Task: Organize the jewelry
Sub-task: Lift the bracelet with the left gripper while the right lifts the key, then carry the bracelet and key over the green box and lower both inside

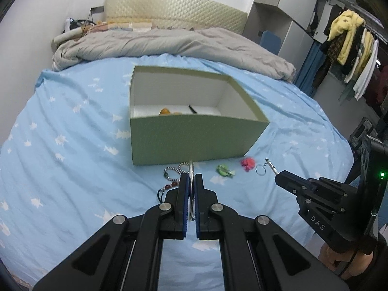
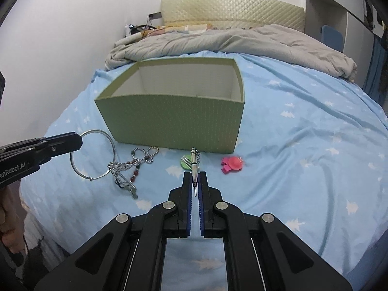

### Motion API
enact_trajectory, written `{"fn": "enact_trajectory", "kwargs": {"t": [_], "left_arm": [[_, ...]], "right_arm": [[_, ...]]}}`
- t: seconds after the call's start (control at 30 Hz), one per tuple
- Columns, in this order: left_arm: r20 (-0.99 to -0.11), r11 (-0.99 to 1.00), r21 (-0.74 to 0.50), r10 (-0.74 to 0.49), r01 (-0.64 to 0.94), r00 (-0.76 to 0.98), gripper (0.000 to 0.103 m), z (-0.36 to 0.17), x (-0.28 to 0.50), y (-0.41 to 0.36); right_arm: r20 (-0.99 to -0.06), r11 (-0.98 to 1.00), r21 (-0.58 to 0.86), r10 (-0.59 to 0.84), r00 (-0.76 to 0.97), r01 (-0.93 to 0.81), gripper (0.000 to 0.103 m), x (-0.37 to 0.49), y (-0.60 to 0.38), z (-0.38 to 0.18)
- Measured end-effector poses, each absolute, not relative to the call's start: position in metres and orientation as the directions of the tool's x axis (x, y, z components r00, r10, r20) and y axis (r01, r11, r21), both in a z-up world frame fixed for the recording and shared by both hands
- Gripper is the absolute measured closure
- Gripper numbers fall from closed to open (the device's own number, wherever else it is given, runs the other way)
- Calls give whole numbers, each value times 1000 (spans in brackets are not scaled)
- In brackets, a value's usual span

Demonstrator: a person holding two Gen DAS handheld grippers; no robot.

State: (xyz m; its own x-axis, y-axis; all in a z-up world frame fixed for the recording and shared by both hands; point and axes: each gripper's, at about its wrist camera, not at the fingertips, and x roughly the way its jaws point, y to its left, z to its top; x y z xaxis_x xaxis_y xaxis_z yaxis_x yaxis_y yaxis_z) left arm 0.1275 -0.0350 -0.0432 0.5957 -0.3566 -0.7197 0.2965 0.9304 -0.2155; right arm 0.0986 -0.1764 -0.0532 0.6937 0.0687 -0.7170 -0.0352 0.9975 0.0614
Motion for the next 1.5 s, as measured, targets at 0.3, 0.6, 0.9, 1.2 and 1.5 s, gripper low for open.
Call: {"fn": "enact_trajectory", "kwargs": {"t": [0.3,0.6,0.9,1.2,1.5], "left_arm": [[-689,926,-203,-365,317,626,101,-15,133,-37],[-656,922,-186,-373,339,656,101,15,144,-41],[-627,917,-172,-383,359,678,101,42,152,-45],[-603,918,-141,-377,372,703,101,76,161,-52],[-581,921,-120,-368,372,725,101,112,182,-54]], "right_arm": [[-677,997,64,68,733,-34,100,100,-170,-20],[-640,997,74,70,765,-30,100,112,-170,9],[-614,997,71,72,786,-36,100,122,-168,34],[-595,997,70,74,800,-40,100,132,-168,57],[-574,996,69,81,815,-50,100,153,-169,87]]}}
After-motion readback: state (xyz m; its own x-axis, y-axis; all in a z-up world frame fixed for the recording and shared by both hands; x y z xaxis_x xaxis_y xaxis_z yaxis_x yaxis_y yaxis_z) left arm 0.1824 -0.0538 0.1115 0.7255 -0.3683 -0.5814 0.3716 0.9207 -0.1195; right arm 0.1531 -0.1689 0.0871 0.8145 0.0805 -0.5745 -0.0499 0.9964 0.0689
